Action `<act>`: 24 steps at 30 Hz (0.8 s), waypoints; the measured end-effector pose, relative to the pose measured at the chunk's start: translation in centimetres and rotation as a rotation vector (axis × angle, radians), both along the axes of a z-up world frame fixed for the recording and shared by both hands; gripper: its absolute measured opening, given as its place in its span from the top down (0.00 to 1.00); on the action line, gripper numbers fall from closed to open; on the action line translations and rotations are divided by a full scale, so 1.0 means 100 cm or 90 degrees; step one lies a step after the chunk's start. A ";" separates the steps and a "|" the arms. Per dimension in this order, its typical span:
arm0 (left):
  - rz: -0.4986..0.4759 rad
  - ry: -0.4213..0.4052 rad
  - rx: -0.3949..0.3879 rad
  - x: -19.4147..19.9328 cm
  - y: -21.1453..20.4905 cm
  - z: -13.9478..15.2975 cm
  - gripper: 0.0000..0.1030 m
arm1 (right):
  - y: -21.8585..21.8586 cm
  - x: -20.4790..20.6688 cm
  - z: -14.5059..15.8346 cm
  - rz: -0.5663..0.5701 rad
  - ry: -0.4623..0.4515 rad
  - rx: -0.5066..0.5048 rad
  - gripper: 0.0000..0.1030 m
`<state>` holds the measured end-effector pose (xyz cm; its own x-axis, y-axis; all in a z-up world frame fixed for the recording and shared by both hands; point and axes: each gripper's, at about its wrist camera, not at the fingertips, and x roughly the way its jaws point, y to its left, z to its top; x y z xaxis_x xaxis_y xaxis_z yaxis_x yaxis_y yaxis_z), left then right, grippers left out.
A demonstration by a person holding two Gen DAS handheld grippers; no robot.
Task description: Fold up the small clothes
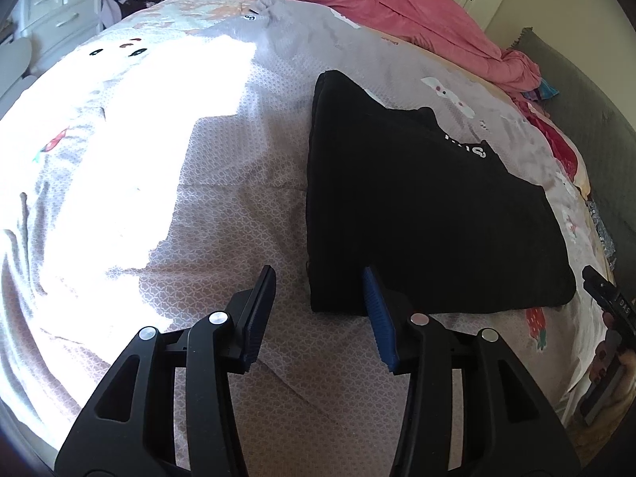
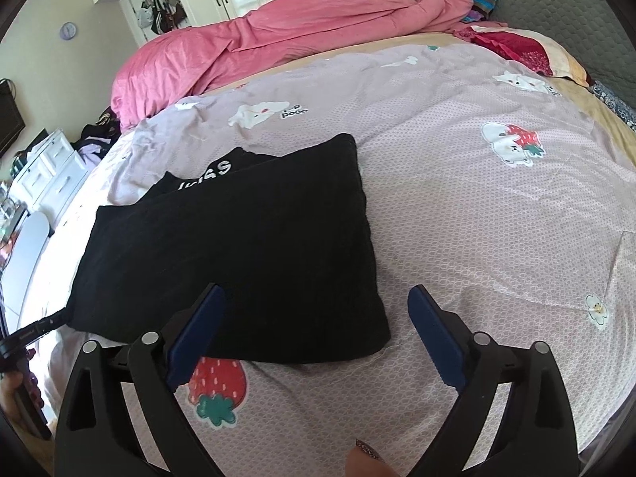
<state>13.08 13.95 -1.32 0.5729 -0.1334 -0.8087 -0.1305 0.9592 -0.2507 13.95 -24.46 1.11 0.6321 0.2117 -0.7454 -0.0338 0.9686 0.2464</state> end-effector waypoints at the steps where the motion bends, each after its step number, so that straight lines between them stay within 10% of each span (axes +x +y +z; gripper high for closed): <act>1: 0.001 -0.001 0.003 0.000 0.000 0.001 0.61 | 0.002 -0.001 0.000 0.003 0.000 0.001 0.08; 8: 0.006 -0.010 0.010 -0.008 -0.002 0.009 0.54 | 0.014 -0.005 0.003 0.023 -0.006 -0.010 0.07; 19: 0.018 -0.026 0.025 -0.018 -0.006 0.023 0.10 | 0.036 -0.012 0.010 0.059 -0.022 -0.028 0.05; 24: 0.021 -0.030 0.030 -0.022 -0.007 0.028 0.09 | 0.043 -0.013 0.014 0.070 -0.029 -0.030 0.05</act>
<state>10.88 13.26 1.44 0.6137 -0.0764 -0.7858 -0.1510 0.9656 -0.2118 12.60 -20.18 2.54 0.6405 0.2466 -0.7273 -0.1504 0.9690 0.1961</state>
